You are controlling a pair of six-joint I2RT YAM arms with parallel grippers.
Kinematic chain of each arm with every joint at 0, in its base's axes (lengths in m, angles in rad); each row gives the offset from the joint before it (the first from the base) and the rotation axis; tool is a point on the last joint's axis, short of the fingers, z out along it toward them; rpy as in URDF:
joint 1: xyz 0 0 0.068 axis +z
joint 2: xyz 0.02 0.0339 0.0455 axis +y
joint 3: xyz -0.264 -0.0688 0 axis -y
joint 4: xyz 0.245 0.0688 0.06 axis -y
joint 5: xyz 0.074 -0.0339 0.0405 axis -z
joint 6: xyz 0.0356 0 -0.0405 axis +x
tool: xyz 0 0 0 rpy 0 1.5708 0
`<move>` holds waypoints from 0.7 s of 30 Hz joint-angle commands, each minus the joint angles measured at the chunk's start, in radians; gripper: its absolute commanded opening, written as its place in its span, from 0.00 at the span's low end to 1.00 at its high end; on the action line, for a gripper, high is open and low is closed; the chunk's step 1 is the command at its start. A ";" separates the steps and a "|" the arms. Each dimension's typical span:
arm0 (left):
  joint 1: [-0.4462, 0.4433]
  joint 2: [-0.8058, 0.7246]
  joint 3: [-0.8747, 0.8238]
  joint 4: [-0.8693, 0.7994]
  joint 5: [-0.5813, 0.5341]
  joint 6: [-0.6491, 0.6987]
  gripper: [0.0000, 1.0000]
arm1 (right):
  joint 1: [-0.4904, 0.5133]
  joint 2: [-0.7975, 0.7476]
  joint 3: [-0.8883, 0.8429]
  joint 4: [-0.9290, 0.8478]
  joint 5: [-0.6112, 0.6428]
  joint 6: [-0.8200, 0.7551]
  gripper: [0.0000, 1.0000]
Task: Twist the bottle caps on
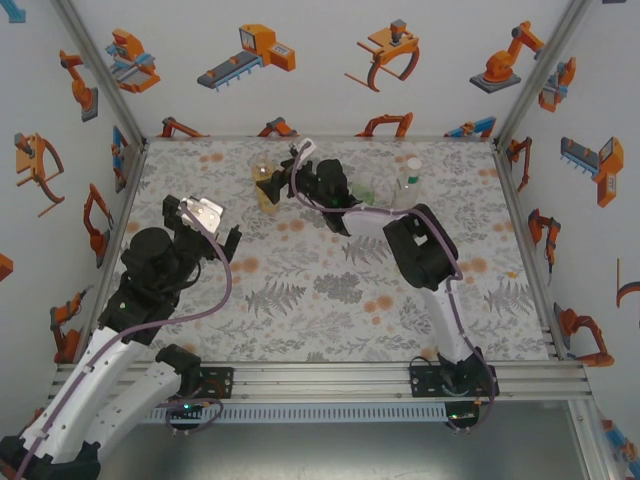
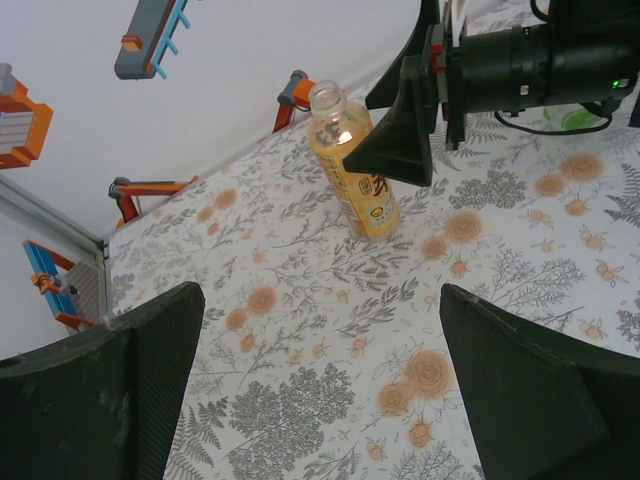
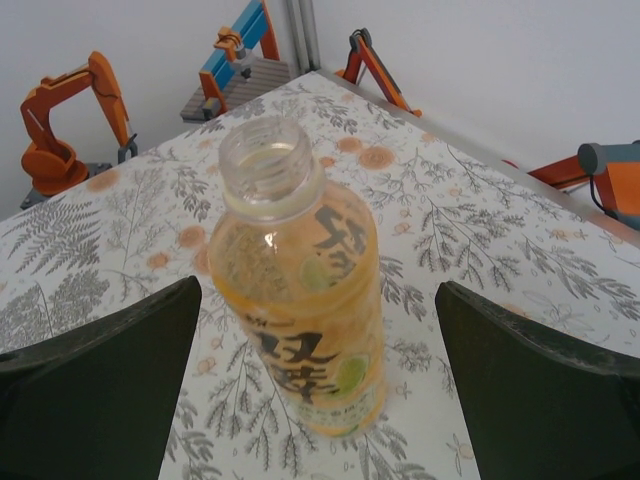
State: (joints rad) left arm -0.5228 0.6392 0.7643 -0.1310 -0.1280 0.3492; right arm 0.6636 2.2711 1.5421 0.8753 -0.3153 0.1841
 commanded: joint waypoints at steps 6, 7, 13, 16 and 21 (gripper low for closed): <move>0.008 -0.004 -0.008 0.026 0.027 -0.025 0.93 | 0.015 0.097 0.177 -0.026 -0.002 0.020 0.89; 0.007 -0.004 -0.007 0.027 0.028 -0.024 0.93 | 0.016 0.108 0.197 -0.035 -0.003 0.023 0.89; 0.009 -0.001 -0.008 0.026 0.034 -0.024 0.93 | 0.021 0.155 0.265 -0.071 -0.005 0.032 0.86; 0.011 0.003 -0.008 0.024 0.038 -0.025 0.93 | 0.026 0.168 0.284 -0.082 -0.010 0.034 0.86; 0.013 0.002 -0.008 0.022 0.045 -0.026 0.93 | 0.032 0.192 0.314 -0.096 -0.020 0.040 0.83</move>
State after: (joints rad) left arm -0.5163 0.6456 0.7635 -0.1276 -0.1032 0.3443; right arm 0.6846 2.4454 1.8126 0.7712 -0.3210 0.2108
